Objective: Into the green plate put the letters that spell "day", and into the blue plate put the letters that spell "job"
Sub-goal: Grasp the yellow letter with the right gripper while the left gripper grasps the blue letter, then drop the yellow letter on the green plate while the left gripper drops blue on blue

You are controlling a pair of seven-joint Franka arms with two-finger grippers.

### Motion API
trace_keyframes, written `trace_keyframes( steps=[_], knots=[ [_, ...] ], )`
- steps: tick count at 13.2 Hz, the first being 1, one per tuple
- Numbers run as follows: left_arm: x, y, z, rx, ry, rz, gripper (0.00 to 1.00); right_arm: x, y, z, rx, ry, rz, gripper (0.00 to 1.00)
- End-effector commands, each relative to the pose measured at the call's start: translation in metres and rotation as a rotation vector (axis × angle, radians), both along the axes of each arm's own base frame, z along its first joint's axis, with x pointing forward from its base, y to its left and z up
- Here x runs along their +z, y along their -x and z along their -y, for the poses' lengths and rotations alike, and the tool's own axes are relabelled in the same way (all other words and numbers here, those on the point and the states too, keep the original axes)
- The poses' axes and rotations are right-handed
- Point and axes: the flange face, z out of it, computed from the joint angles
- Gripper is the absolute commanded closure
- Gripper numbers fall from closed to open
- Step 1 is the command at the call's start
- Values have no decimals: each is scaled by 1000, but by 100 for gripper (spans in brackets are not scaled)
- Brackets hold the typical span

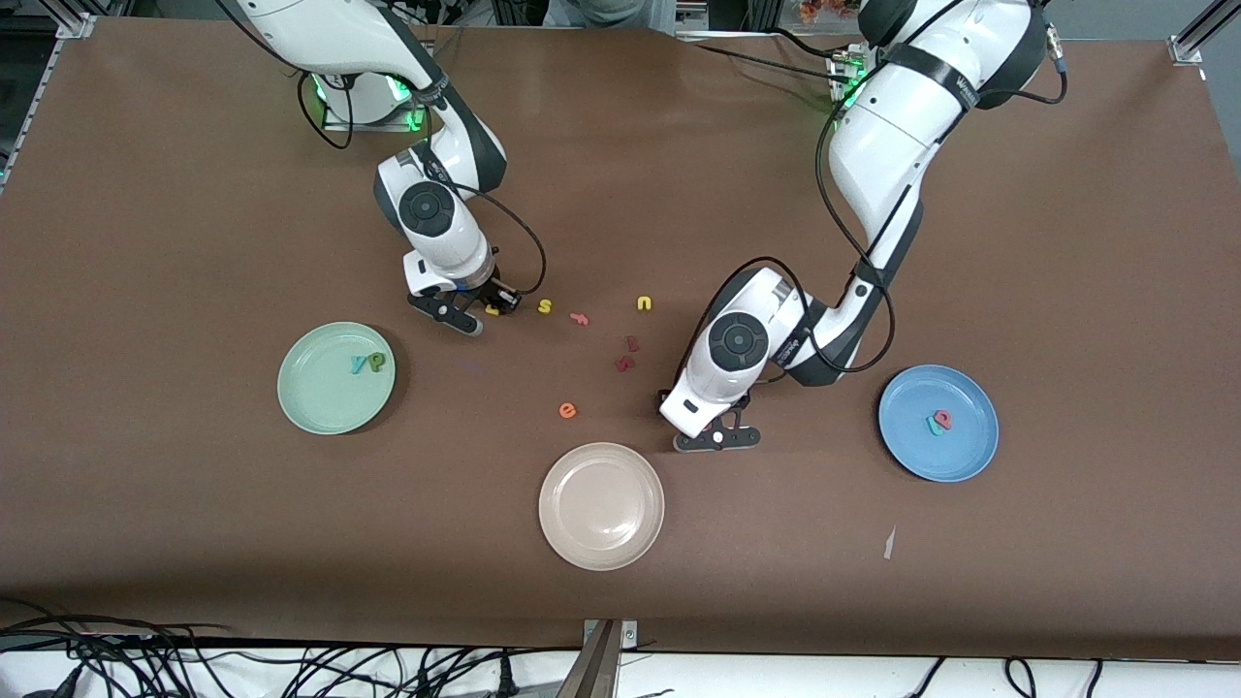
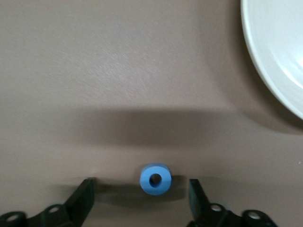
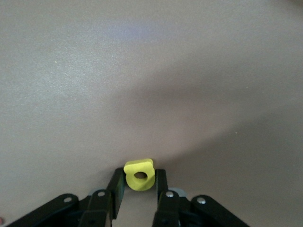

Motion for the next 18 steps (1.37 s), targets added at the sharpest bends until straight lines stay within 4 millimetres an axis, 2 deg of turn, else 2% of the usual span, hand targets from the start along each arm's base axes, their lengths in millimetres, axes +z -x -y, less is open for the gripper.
trace_keyframes(
  steps=[1,4,7,11,13,15,16,18],
  knots=[
    [0,-2,10,1,-19,12,32,-4,5,-1,9,4,6,80],
    [-2,-2,8,10,-21,11,48,3,2,-2,20,2,12,80],
    [-3,-1,9,28,-25,11,70,32,-15,11,68,17,1,81],
    [-9,-1,8,33,-49,17,92,74,-52,71,165,44,-55,81],
    [5,-6,0,41,-59,14,97,82,-70,121,233,53,-62,81],
    [34,-27,-52,84,-124,-48,100,96,-88,170,316,59,-70,81],
    [49,-36,-71,86,-132,-42,99,105,-100,192,356,61,-71,81],
    [52,-50,-124,90,-156,-90,98,112,-112,223,403,59,-69,80]
  ],
)
